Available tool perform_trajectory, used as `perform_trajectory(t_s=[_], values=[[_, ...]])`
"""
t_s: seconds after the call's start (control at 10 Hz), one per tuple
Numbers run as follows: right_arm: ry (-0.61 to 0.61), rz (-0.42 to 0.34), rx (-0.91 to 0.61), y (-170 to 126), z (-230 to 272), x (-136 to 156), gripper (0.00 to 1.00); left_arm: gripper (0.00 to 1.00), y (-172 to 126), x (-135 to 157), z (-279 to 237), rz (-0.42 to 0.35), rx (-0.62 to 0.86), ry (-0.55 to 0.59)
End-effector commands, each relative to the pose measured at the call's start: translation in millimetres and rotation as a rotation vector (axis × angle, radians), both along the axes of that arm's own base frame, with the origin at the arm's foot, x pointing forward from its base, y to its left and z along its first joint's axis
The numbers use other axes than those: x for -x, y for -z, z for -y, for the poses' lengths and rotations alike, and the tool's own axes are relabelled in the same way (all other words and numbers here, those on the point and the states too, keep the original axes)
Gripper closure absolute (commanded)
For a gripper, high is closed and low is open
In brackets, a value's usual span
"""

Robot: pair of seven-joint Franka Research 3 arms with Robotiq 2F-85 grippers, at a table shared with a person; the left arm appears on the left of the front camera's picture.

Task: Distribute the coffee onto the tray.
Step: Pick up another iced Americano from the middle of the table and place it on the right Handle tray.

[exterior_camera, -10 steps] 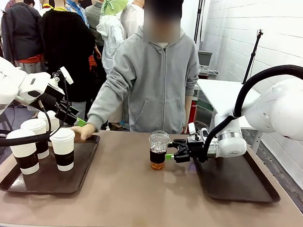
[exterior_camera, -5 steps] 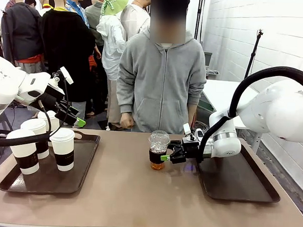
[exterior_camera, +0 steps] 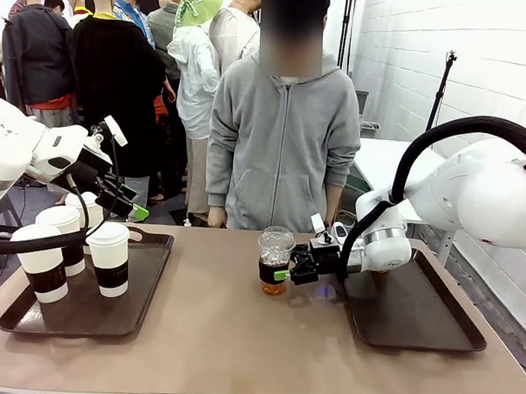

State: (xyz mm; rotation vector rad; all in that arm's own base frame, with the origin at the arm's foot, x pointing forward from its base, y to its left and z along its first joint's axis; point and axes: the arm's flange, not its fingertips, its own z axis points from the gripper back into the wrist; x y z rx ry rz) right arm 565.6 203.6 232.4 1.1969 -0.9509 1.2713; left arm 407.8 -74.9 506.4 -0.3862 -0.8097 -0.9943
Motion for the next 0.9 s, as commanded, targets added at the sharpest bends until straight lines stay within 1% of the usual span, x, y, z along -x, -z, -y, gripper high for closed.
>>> perform_trajectory(t_s=[0.0,0.2,0.3,0.4,0.5,0.8], values=[[-0.02,-0.02,0.005,5.5,-8.5,-6.6,0.0,0.0,3.5,-3.3,-2.4,0.017,0.018,0.021],[-0.03,-0.023,0.0,4.8,-10.1,-5.9,0.0,0.0,3.5,-3.3,-2.4,0.017,0.018,0.021],[-0.026,-0.036,0.012,8.7,-9.1,-4.9,0.18,0.0,3.5,-3.3,-2.4,0.017,0.018,0.021],[-0.027,-0.019,-0.012,8.7,-7.9,-3.7,0.37,0.0,3.5,-3.3,-2.4,0.017,0.018,0.021],[-0.02,-0.031,-0.009,10.3,-6.7,-3.4,0.37,0.0,3.5,-3.3,-2.4,0.017,0.018,0.021],[-0.02,-0.038,-0.026,7.7,-5.0,-0.7,0.37,0.0,3.5,-3.3,-2.4,0.017,0.018,0.021]])
